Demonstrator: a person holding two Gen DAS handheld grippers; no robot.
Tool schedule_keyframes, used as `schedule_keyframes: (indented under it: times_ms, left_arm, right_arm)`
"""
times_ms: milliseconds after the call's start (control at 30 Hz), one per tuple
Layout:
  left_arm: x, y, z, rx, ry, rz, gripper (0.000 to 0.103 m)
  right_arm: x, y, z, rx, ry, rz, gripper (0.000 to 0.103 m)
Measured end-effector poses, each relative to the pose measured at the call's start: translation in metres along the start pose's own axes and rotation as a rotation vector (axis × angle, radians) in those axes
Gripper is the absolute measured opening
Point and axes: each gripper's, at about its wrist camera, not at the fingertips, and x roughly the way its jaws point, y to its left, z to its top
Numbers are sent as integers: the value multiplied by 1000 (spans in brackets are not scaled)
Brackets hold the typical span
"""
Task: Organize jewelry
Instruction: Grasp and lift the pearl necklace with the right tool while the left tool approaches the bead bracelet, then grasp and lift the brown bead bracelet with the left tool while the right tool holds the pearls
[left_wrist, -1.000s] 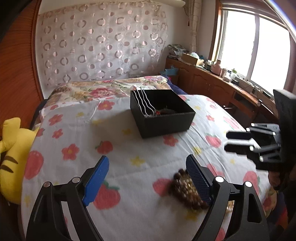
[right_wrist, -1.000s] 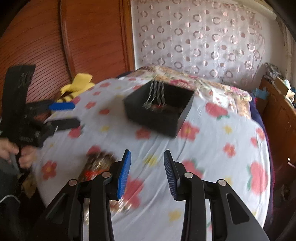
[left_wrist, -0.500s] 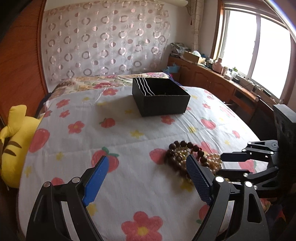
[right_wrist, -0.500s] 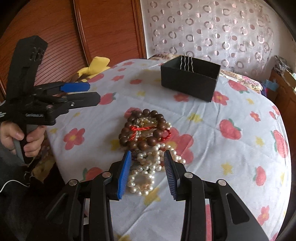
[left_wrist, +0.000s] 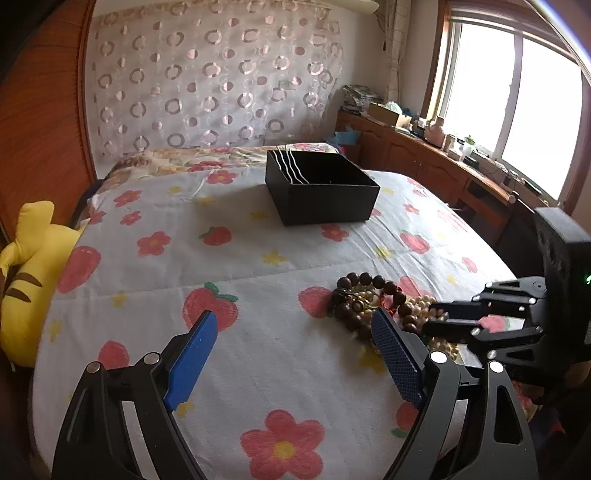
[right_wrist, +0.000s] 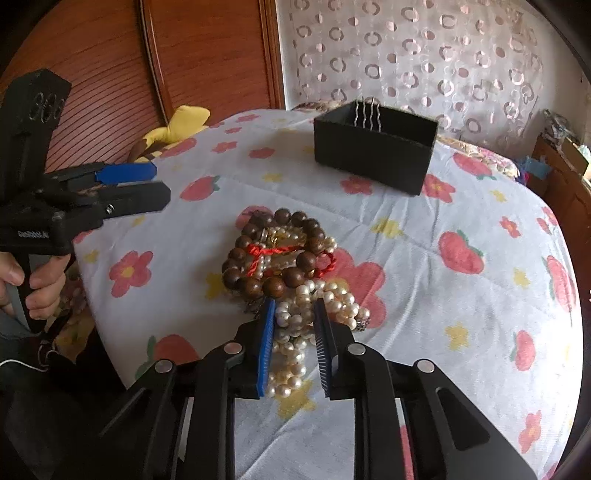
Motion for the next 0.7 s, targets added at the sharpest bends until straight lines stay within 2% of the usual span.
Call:
schedule_keyframes:
  times_ms: [367,700]
  left_arm:
    - [9,-20,-1,20,26,-33,82]
    - [25,-38,-3,45,68,-70,82]
  right_arm:
    - [-57,-18,19,25,-148,-30,22]
    - [-92,-32,27,32,-230,-74,22]
